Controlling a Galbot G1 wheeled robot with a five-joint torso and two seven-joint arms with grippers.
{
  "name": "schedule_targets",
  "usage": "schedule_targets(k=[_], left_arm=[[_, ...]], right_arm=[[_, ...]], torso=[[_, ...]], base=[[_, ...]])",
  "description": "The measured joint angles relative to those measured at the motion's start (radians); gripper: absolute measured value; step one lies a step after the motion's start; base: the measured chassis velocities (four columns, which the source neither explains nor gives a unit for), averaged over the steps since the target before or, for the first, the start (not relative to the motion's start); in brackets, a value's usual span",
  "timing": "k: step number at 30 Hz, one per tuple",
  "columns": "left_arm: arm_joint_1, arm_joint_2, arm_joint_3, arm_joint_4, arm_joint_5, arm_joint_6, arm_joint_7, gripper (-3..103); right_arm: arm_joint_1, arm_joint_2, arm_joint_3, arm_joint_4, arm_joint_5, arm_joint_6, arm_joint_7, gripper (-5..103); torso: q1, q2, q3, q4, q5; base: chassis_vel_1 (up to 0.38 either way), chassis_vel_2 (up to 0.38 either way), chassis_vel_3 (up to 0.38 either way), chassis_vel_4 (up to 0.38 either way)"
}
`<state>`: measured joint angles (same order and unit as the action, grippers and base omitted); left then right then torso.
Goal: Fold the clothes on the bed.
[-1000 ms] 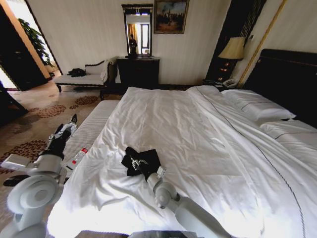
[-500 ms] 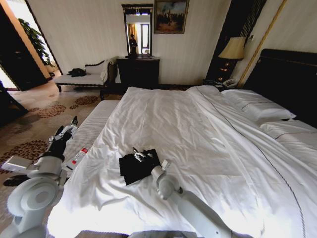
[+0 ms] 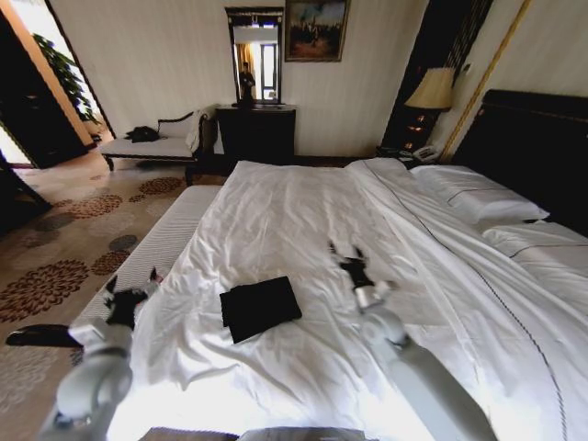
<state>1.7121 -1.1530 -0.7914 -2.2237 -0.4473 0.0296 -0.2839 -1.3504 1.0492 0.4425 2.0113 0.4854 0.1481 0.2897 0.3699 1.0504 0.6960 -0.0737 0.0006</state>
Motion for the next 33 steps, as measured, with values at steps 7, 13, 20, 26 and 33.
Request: schedule_targets(k=[7, 13, 20, 26, 33], left_arm=[[0.117, -0.026, 0.091, -0.169, 0.028, -0.114, 0.08, 100], [0.157, -0.026, 0.096, -0.274, 0.005, -0.122, 0.11, 100], [0.158, -0.024, 0.095, -0.283, -0.004, -0.12, 0.114, 100], [0.156, -0.024, 0.094, -0.281, -0.006, -0.118, 0.113, 100], [0.154, -0.023, 0.093, -0.279, -0.007, -0.116, 0.113, 100]], right_arm=[[-0.278, 0.108, 0.141, 0.299, -0.187, -0.04, 0.039, 100], [-0.386, 0.084, 0.198, 0.463, -0.117, -0.111, 0.057, 100], [-0.396, 0.075, 0.206, 0.489, -0.086, -0.128, 0.057, 100], [-0.393, 0.075, 0.203, 0.484, -0.084, -0.128, 0.056, 100], [-0.39, 0.074, 0.2, 0.48, -0.083, -0.128, 0.055, 100]], torso=[[0.0, 0.0, 0.0, 0.0005, -0.0006], [0.0, 0.0, 0.0, 0.0004, -0.0006], [0.0, 0.0, 0.0, 0.0006, -0.0006], [0.0, 0.0, 0.0, 0.0005, -0.0006], [0.0, 0.0, 0.0, 0.0005, -0.0006]], base=[[0.0, 0.0, 0.0, 0.0], [0.0, 0.0, 0.0, 0.0], [0.0, 0.0, 0.0, 0.0], [0.0, 0.0, 0.0, 0.0], [0.0, 0.0, 0.0, 0.0]])
